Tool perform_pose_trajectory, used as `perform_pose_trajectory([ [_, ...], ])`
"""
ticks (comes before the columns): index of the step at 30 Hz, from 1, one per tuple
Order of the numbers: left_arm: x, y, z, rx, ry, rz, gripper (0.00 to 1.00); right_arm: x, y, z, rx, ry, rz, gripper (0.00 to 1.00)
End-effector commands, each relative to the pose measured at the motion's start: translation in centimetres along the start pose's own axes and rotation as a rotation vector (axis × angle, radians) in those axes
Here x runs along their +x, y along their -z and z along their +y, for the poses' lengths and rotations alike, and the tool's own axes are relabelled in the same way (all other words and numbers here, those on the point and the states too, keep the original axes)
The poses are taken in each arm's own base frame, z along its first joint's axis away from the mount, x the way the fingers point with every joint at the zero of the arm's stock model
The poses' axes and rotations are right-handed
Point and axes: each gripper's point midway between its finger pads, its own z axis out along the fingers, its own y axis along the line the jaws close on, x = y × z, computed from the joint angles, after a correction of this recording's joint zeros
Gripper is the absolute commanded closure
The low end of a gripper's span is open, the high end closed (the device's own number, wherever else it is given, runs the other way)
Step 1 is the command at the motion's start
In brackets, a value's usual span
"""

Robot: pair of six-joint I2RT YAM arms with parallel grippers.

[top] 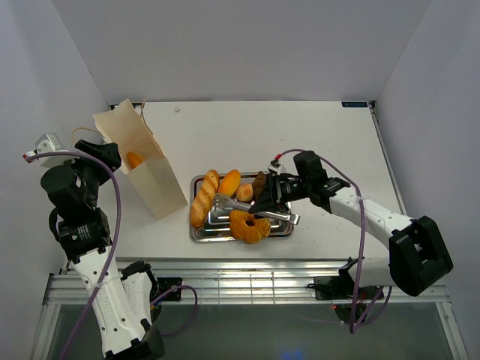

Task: Place the fake bread into the paper bag
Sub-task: Pick up the fake bread from the plate.

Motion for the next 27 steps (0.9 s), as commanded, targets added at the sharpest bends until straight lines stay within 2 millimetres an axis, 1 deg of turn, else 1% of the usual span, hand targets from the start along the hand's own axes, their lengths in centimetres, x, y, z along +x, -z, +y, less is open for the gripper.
perform_pose_trajectory([
  [1,-0.8,0.6,-1.1,0.034,0.0,-0.021,0.28,0.5,-1.0,1.4,0.003,0.038,0.044,0.52],
  [3,-1.0,0.7,-1.2,0.035,-0.002,-0.023,0.28,0.5,-1.2,1.3,-0.007,0.025,0.05,0.52],
  [6,-1.1,0.8,-1.2,0.035,-0.009,-0.029,0.28,0.5,-1.3,0.5,0.016,0.014,0.039,0.52],
  [8,-1.1,0.8,-1.2,0.032,-0.01,-0.027,0.28,0.8,-1.5,-0.2,0.02,-0.01,0.047,0.52],
  [12,-0.8,0.7,-1.1,0.032,-0.007,-0.018,0.28,1.3,-1.7,-0.6,0.004,-0.039,0.051,0.52],
  [16,-0.7,0.6,-1.1,0.036,0.002,-0.018,0.28,1.0,-1.8,-1.1,0.038,-0.045,0.059,0.53],
  [20,-0.8,0.7,-1.1,0.036,-0.003,-0.021,0.28,0.0,-1.7,-1.9,0.076,-0.055,0.019,0.53],
  [23,-0.9,0.6,-1.1,0.034,-0.006,-0.021,0.28,-1.3,-1.3,-2.8,0.113,-0.06,-0.036,0.53],
  [24,-0.9,0.6,-1.1,0.033,-0.007,-0.02,0.28,-2.3,-0.8,-2.6,0.126,-0.046,-0.081,0.53],
  [26,-0.9,0.6,-1.2,0.037,-0.01,-0.02,0.28,-3.1,0.1,-2.7,0.154,-0.017,-0.112,0.53],
  [27,-0.9,0.5,-1.1,0.034,-0.01,-0.019,0.28,-4.1,1.0,-2.8,0.173,-0.012,-0.15,0.53],
])
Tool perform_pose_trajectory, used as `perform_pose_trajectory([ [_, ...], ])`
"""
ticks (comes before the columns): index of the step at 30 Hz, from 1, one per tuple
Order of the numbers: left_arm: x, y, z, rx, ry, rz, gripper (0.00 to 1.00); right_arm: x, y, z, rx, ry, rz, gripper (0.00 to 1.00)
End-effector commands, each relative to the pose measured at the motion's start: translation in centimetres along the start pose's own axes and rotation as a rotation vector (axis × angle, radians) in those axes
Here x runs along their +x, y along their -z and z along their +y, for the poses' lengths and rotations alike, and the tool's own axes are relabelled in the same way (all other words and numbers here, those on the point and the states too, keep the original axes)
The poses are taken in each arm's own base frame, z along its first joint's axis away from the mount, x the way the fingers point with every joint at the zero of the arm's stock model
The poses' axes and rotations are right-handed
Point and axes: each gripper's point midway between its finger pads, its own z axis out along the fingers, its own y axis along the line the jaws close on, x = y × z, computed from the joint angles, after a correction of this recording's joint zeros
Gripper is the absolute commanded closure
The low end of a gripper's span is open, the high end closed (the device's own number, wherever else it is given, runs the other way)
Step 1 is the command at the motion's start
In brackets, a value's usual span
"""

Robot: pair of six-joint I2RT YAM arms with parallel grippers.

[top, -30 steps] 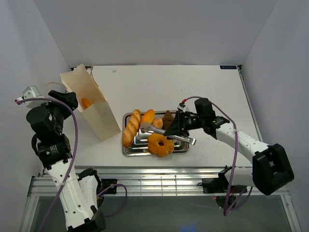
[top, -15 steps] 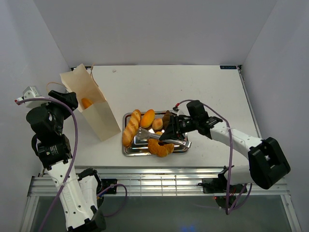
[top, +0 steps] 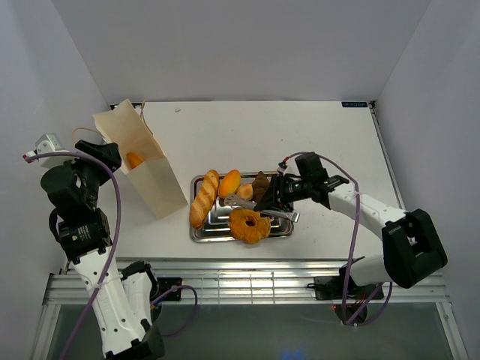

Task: Place the fake bread into the paper bag
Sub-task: Pick up the fake bread from the plate.

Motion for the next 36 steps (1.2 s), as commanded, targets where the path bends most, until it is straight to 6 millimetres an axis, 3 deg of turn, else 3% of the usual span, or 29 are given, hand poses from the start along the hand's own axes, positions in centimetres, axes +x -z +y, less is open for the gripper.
perform_pose_trajectory([
  [1,-0.9,0.4,-1.0,0.03,-0.016,-0.02,0.28,-3.1,2.7,1.6,0.031,0.108,-0.123,0.53],
  [6,-0.7,0.2,-0.9,0.029,-0.011,-0.012,0.28,-6.5,7.5,-0.5,0.059,0.071,-0.261,0.53],
  [10,-0.6,0.0,-0.9,0.034,-0.006,-0.008,0.28,-7.1,9.7,-1.9,0.07,0.057,-0.311,0.53],
  [18,-0.5,0.0,-0.7,0.03,-0.009,-0.011,0.28,-6.6,10.4,-4.6,0.136,0.048,-0.328,0.5],
  [36,-0.2,0.1,-0.5,0.024,-0.013,-0.007,0.28,-4.5,9.2,-6.3,0.108,0.035,-0.244,0.47],
])
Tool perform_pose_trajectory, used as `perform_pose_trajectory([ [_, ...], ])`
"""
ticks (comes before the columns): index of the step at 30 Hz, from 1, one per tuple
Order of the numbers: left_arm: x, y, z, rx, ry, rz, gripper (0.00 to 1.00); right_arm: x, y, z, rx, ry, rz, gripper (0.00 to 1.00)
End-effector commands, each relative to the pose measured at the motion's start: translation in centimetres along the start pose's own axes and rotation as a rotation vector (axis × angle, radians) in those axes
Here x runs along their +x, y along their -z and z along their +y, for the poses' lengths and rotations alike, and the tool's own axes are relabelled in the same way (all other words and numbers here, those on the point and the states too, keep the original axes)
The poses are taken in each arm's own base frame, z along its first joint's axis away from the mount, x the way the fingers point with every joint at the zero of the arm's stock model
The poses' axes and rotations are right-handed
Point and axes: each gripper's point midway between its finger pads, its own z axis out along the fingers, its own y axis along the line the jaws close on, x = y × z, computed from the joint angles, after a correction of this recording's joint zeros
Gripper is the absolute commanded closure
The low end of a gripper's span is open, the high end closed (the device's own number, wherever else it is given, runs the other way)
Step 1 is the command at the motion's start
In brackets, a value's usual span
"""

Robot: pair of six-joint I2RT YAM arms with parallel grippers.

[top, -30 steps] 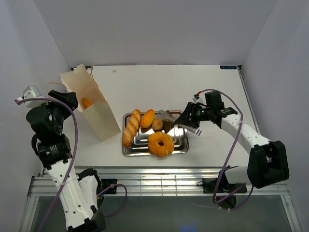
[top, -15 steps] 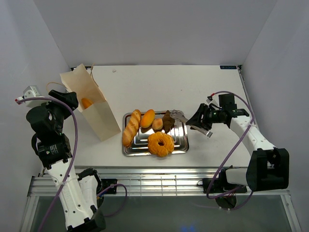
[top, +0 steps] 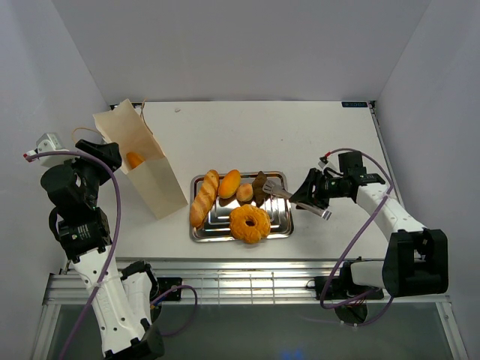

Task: Place the fake bread into the paper bag
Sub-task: Pick up the fake bread from the plate.

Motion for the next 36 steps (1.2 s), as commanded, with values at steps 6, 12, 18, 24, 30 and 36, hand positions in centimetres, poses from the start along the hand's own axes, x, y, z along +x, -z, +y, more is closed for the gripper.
perform_pose_trajectory([
  [6,-0.3,0.3,-0.5,0.022,-0.007,-0.013,0.28,2.0,0.5,0.5,-0.066,0.027,0.035,0.47],
  [12,-0.3,0.3,-0.7,0.028,-0.001,-0.011,0.28,2.5,0.3,0.4,-0.088,0.031,0.049,0.47],
  [18,-0.4,0.4,-0.7,0.029,-0.006,-0.018,0.28,2.0,-0.2,0.3,-0.108,0.016,0.057,0.46],
  [24,-0.5,0.3,-0.7,0.025,-0.008,-0.017,0.28,1.8,-0.5,0.2,-0.112,0.006,0.063,0.46],
  [30,-0.4,0.3,-0.6,0.021,-0.007,-0.014,0.28,2.7,-0.6,-0.4,-0.101,-0.021,0.073,0.45],
  [36,-0.2,0.3,-0.5,0.026,-0.003,-0.013,0.28,3.6,-0.8,-0.7,-0.121,-0.059,0.08,0.45],
])
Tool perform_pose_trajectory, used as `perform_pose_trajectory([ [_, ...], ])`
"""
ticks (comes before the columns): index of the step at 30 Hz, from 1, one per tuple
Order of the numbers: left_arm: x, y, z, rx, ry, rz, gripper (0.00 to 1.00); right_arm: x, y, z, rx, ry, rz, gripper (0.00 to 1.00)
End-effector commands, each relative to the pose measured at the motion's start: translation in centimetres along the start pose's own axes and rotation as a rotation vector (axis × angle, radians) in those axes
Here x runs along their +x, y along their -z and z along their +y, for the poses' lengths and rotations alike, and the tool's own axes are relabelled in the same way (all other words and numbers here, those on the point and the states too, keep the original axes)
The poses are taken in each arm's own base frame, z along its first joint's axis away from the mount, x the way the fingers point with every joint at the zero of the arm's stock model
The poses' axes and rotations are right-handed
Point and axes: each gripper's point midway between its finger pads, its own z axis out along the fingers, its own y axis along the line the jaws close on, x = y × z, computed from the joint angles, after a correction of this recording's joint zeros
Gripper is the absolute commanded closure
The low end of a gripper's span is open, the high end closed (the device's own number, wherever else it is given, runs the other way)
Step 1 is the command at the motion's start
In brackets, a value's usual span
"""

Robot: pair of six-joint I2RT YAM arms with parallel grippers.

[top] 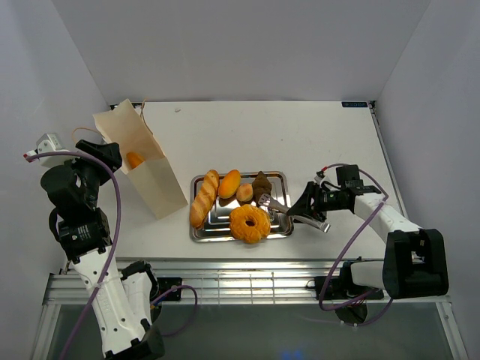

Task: Place the fake bread into the paper bag
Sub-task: Pick up the fake bread from the plate.

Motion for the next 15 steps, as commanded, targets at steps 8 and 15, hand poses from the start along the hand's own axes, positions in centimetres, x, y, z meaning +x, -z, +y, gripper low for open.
perform_pose_trajectory([
  [8,-0.5,0.2,-0.5,0.018,-0.012,-0.018,0.28,-0.9,-0.2,1.9,-0.122,0.002,-0.014,0.43],
  [15,-0.3,0.2,-0.3,0.012,-0.012,-0.015,0.28,-1.6,-0.3,2.9,-0.163,-0.022,-0.017,0.44],
])
